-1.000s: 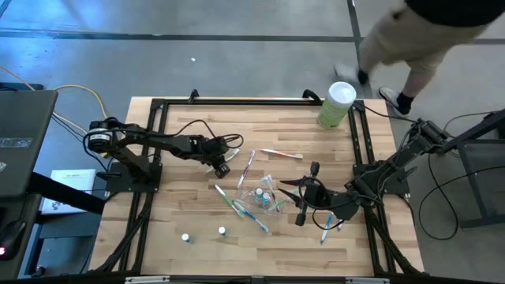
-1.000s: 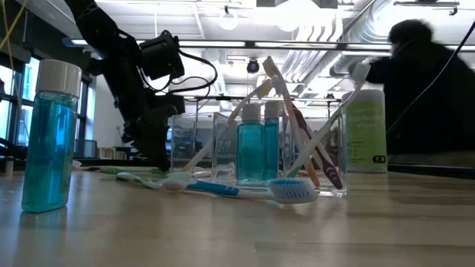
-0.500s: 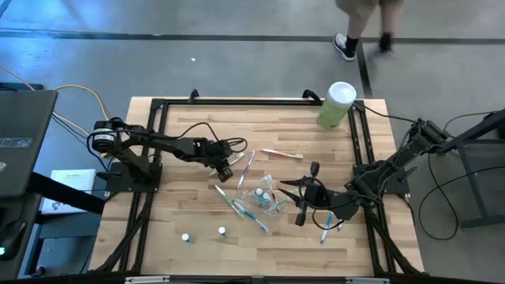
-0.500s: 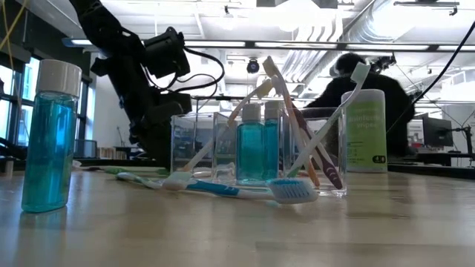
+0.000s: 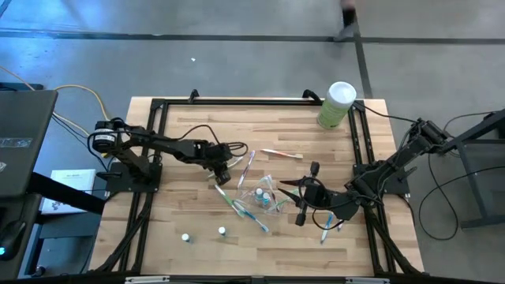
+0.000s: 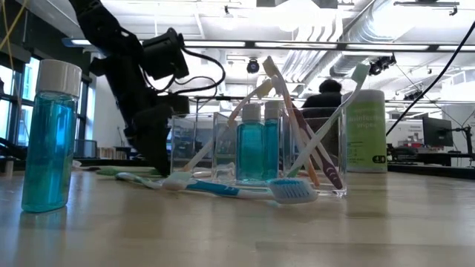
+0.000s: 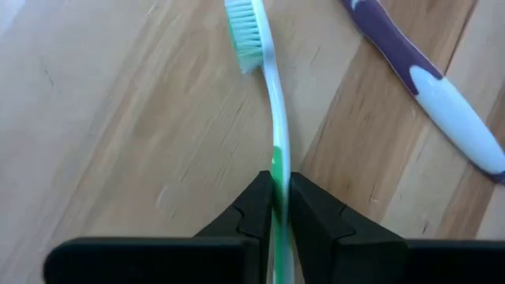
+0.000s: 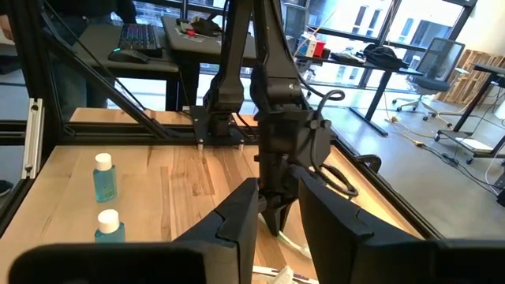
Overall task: Pick & Place toothbrushing station
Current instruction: Put the green toothbrush into the transparent organizer
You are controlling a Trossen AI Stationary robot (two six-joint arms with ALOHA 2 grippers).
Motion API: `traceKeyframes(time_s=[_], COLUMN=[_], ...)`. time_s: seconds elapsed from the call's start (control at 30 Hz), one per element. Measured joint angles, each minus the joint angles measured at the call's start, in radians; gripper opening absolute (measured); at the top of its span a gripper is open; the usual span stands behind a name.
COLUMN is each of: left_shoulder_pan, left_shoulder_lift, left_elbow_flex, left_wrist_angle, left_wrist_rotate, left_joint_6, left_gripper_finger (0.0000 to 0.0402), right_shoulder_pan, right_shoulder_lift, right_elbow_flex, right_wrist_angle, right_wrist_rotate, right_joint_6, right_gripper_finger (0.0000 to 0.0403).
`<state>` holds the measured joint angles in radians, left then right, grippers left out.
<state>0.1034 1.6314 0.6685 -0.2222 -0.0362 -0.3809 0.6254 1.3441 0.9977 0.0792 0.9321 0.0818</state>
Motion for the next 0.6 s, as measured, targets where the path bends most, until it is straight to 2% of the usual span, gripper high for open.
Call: traceKeyframes(time_s=[0.2, 0.4, 0.6], left_shoulder_pan=[-0.020, -0.024, -0.035], left_shoulder_lift=[0.027, 0.048, 0.024], left_elbow_flex=[0.003, 0.008, 0.007], left_wrist_angle=[-0.006, -0.022, -0.024], left_wrist_rotate=[-0.026, -0.028, -0.048], left_joint_6=[0.010, 0.004, -0.002], left_gripper_finger=[0.0046, 0.0011, 0.0007], right_shoulder_pan=[0.000, 0.000, 0.000], right_shoulder_lift=[0.000, 0.000, 0.000], right_elbow_flex=[0.000, 0.000, 0.000], right_wrist_angle=[0.000, 0.001, 0.005], right_wrist_rotate=[0.000, 0.000, 0.000], right_joint_6=[0.000, 0.000, 0.000], right_gripper_finger=[0.0087, 0.0087, 0.0087])
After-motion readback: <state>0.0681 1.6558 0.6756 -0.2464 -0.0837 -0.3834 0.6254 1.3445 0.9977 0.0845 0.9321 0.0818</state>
